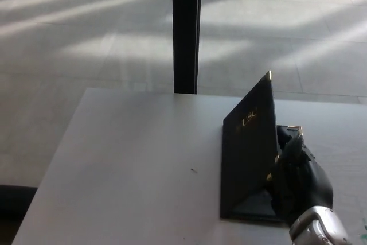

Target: There is a diary kept infront of the robot and the robot uses its right hand to grab its cover and puses it to the left to open it.

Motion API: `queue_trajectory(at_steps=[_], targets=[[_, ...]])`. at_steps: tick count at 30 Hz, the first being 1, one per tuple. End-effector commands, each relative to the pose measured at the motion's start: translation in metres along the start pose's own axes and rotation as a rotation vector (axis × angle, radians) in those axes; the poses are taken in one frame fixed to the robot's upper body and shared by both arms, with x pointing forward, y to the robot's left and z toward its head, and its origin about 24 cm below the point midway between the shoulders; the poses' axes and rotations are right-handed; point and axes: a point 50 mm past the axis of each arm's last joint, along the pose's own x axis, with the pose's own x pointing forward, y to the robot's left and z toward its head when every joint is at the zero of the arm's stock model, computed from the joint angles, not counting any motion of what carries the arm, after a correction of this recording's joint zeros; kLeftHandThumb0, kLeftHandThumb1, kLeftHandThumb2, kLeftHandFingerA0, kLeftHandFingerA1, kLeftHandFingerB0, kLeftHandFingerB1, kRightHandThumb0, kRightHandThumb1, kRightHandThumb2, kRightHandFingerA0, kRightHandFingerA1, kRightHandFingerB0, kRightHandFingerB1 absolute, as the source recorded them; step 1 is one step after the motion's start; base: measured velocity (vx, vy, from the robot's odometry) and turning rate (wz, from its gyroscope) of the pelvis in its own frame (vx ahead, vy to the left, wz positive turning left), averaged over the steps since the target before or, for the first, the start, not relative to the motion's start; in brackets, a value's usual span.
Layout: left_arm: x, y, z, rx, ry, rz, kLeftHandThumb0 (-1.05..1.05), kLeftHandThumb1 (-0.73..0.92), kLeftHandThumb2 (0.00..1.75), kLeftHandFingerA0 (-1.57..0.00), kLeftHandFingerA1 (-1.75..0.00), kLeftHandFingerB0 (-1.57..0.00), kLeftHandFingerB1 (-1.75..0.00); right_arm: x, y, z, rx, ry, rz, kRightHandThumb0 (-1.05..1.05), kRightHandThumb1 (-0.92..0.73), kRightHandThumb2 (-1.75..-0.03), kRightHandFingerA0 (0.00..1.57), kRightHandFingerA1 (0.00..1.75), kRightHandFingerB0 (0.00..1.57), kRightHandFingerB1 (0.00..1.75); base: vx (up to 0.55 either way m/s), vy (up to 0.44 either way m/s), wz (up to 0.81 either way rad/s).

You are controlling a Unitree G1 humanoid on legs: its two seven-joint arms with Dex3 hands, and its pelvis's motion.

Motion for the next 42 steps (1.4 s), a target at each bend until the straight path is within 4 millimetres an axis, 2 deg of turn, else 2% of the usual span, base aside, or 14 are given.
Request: queue_trajectory(at_steps=[1,4,7,8,13,20,24,25,35,37,39,40,41,42], targets=[[0.001,0.001,0.013,-0.006,-0.036,0.009,-1.05,0.92,1.11,-0.23,-1.75,-0.17,-1.57,-0.014,0.012,-0.040,0.182,0.139,-0.066,-0.80,-0.92,-0.84,0.20,0.45,0.13,0.40,0.00,0.000,0.00],[0.001,0.000,0.013,-0.001,-0.039,0.005,-1.05,0.81,1.52,-0.42,-1.43,-0.22,-1.24,-0.018,0.014,-0.052,0.181,0.173,-0.069,-0.82,-0.92,-0.81,0.24,0.45,0.17,0.40,0.00,0.000,0.00],[0.002,-0.003,0.012,0.012,-0.038,-0.003,-1.05,0.80,1.52,-0.42,-1.43,-0.20,-1.23,-0.017,0.022,-0.054,0.177,0.174,-0.050,-0.82,-0.92,-0.80,0.21,0.46,0.15,0.40,0.00,0.000,0.00],[0.002,-0.005,0.011,0.006,-0.037,-0.007,-1.05,0.80,1.51,-0.41,-1.42,-0.21,-1.24,-0.016,0.031,-0.052,0.157,0.172,-0.001,-0.79,-0.85,-1.13,0.13,0.50,0.08,0.46,0.00,0.000,0.00],[0.003,-0.007,0.016,-0.001,-0.041,-0.011,-1.05,0.79,1.51,-0.38,-1.40,-0.20,-1.23,-0.006,0.060,-0.042,0.021,0.139,0.101,-0.78,-0.92,-0.88,0.20,0.46,0.13,0.41,0.00,0.000,0.00],[0.004,-0.007,0.020,0.042,-0.046,-0.011,-1.05,0.80,1.50,-0.39,-1.39,-0.23,-1.23,0.021,0.092,-0.006,-0.181,0.015,0.189,-0.79,-0.84,-1.09,0.15,0.52,0.12,0.48,0.00,0.000,0.00],[0.004,-0.008,0.020,0.058,-0.045,0.000,-1.05,0.92,1.12,-0.27,-1.75,-0.21,-1.55,0.035,0.094,0.012,-0.286,-0.054,0.214,-0.79,-0.92,-0.79,0.24,0.50,0.19,0.44,0.00,0.000,0.00],[0.004,-0.009,0.021,0.059,-0.046,0.003,-1.05,0.83,1.54,-0.47,-1.50,-0.27,-1.30,0.038,0.092,0.016,-0.337,-0.082,0.231,-0.77,-0.92,-0.82,0.22,0.51,0.18,0.46,0.00,0.000,0.00],[0.008,-0.020,0.034,0.056,-0.060,0.003,-1.05,0.85,1.51,-0.51,-1.51,-0.30,-1.30,0.045,0.064,0.003,-0.812,-0.108,0.301,-0.87,-0.92,-0.70,0.26,0.49,0.23,0.44,0.00,0.000,0.00],[0.008,-0.021,0.035,0.066,-0.062,0.004,-1.05,0.92,1.11,-0.35,-1.75,-0.22,-1.61,0.043,0.061,0.001,-0.859,-0.097,0.319,-0.88,-0.92,-0.72,0.26,0.51,0.23,0.45,0.00,0.000,0.00],[0.009,-0.024,0.035,0.095,-0.066,-0.003,-1.05,0.85,1.51,-0.54,-1.52,-0.30,-1.30,0.031,0.061,-0.009,-0.942,-0.089,0.326,-0.85,-0.92,-0.72,0.66,1.01,0.34,0.45,0.00,0.000,0.00],[0.010,-0.028,0.036,0.106,-0.070,-0.008,-1.05,0.84,1.50,-0.54,-1.52,-0.30,-1.30,0.028,0.061,-0.011,-0.946,-0.103,0.352,-0.86,-0.92,-0.70,0.78,1.30,0.36,0.47,0.00,0.000,0.00],[0.010,-0.028,0.036,0.115,-0.070,-0.002,-1.05,0.92,1.13,-0.39,-1.75,-0.24,-1.62,0.026,0.063,-0.014,-0.990,-0.127,0.387,-0.79,-0.75,-1.16,1.06,1.36,0.34,0.59,0.00,0.000,0.00],[0.010,-0.030,0.037,0.111,-0.070,-0.005,-1.05,0.92,1.13,-0.41,-1.75,-0.24,-1.63,0.021,0.067,-0.015,-1.029,-0.145,0.418,-0.86,-0.92,-0.76,1.03,1.75,0.27,0.49,0.00,0.000,0.00]])
